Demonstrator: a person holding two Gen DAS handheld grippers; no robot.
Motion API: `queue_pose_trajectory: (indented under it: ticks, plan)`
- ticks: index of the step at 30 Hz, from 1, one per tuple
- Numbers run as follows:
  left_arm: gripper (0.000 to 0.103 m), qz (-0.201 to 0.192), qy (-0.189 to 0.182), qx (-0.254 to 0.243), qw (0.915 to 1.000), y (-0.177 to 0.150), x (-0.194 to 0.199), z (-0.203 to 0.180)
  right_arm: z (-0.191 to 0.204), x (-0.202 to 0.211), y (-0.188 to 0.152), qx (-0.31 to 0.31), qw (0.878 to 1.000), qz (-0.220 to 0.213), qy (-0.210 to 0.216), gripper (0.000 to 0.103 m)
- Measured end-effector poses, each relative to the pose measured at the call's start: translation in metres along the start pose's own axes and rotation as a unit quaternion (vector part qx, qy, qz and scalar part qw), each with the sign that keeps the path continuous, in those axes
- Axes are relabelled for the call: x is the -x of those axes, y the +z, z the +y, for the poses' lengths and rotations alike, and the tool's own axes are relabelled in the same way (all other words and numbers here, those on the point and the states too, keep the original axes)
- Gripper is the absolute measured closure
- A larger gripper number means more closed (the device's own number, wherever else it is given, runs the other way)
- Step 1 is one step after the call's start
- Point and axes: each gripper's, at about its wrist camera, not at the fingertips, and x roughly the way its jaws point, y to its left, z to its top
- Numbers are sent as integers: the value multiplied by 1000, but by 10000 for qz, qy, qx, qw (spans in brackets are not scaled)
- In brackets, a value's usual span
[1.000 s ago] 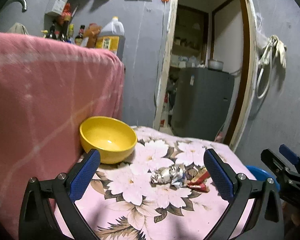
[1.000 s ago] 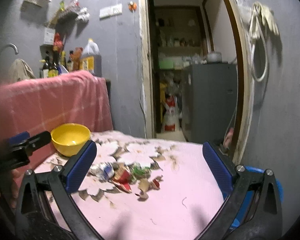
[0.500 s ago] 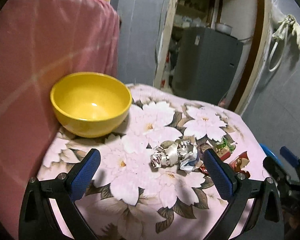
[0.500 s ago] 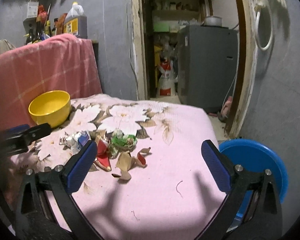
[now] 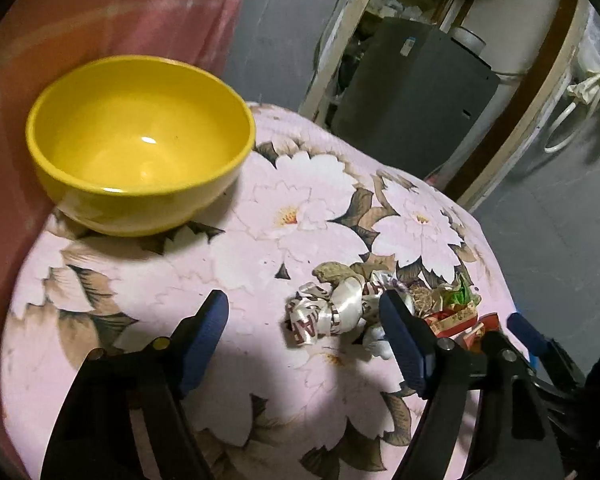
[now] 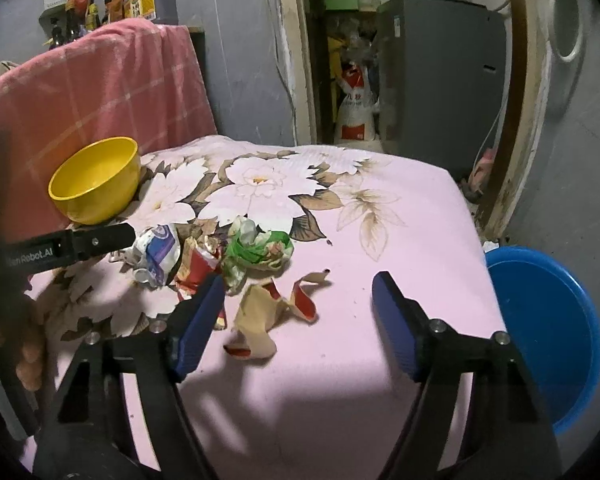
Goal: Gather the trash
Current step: 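Grasp the silver-red wrapper with the left tool while the right tool grasps the tan paper scrap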
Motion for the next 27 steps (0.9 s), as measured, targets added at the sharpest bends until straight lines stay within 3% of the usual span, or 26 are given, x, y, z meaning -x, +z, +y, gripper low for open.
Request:
queue_pose_trajectory:
  ticks: [4,11,15,20,27]
  plan:
    - [37,80,-109,-173,9998,0,-3,-5,-1,-9,-2,-27,9997,215,90,34]
    - [67,382,-377,-577,9969,-3,-9,-23,-3,-6,-6,-57,9994,269,209,57]
    - [78,492,-381,-759,9952,-10,-11,-34,-4,-1,-9,-82,9992,271,272,64]
    - [79,393,-351,-717,9960,-15,0,-35,-4,7,-13,-122,9990,211,380,76]
    - [79,-65,-394,-538,9977,-18,30,-36,-8,31,-11,-290,9982,-164,494,77]
